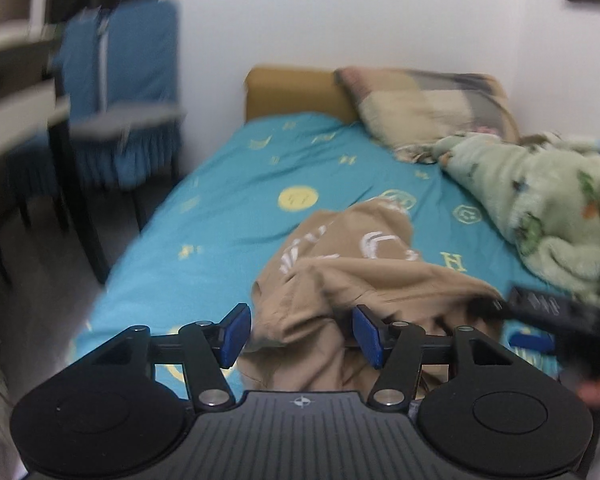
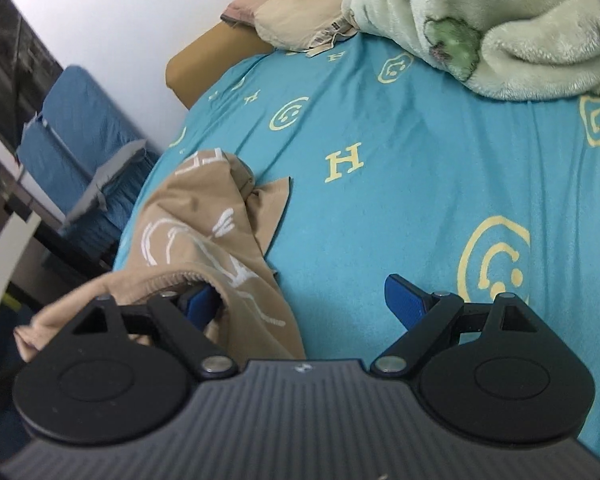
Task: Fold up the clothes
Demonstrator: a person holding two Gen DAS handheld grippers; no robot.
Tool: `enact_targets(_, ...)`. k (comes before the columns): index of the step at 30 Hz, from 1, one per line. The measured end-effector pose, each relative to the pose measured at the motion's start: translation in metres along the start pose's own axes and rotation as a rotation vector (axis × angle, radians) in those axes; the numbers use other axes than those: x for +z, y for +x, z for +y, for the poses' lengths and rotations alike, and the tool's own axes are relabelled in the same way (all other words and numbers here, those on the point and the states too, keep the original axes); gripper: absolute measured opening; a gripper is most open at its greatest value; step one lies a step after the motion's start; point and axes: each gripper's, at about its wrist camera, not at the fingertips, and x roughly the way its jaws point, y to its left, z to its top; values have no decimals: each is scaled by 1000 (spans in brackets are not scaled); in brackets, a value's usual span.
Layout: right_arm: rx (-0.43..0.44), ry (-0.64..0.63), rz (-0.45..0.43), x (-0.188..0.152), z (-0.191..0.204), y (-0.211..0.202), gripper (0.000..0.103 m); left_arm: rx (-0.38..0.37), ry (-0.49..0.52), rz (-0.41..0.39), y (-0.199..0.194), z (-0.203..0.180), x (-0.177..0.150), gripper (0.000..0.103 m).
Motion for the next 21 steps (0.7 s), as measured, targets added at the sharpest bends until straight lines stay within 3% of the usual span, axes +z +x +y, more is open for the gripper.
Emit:
enact_targets(5,17,35,9,4,-3,-3,89,-37,222,-99,-21,-41,-11,59)
enact_targets(11,9,28,11,5,-3,-1,89,38,602,-97,13,-93,-38,61)
enact_targets(14,6,26,14,5,-4,1,89,165,828,-160,36,-115,-58,61)
enact_targets(17,2,21,15,4,-5,1,89,289,953,-202,61,-124,-70,56)
enact_targets(19,1,16,15,4,-5,1,89,330,992,-197,75,-124,-71,26)
enact_targets(21,-1,8,17,5,-5,1,89,309,936,-213,70,-121,-62,15)
